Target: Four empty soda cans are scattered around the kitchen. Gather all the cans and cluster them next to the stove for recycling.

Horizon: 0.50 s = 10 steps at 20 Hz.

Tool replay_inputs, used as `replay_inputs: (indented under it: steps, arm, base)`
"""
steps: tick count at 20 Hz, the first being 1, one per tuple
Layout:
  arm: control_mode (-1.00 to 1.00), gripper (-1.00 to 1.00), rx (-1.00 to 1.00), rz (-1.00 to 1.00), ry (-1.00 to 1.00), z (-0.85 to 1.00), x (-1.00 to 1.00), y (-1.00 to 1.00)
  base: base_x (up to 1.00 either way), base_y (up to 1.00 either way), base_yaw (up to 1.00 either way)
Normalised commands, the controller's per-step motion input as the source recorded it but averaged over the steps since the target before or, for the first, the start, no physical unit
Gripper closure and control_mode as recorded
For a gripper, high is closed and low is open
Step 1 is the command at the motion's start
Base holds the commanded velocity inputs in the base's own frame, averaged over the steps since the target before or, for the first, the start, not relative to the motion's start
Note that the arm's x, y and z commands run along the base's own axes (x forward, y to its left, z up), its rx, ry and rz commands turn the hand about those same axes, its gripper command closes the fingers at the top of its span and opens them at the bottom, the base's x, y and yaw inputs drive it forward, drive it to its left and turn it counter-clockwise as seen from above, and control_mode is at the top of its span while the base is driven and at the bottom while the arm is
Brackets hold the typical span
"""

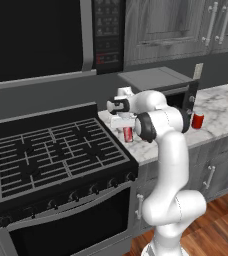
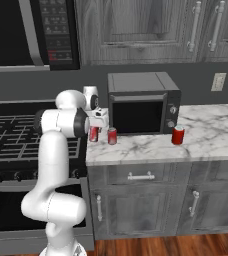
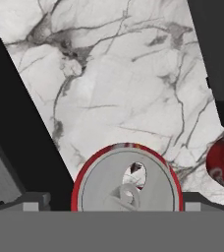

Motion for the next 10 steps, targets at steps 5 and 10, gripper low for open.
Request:
replay_inputs:
  steps: [5,10]
  arm:
    - [-1.0,-1.0,0.0,-0.06,-0.03,-0.27,-0.29,0.0]
    - [-1.0,-1.0,0.0,-0.07,-0.1,-0.27,-0.29,-0.01]
  base:
    - [0.0,0.0,0.0]
    - [0.0,0.0,0.0]
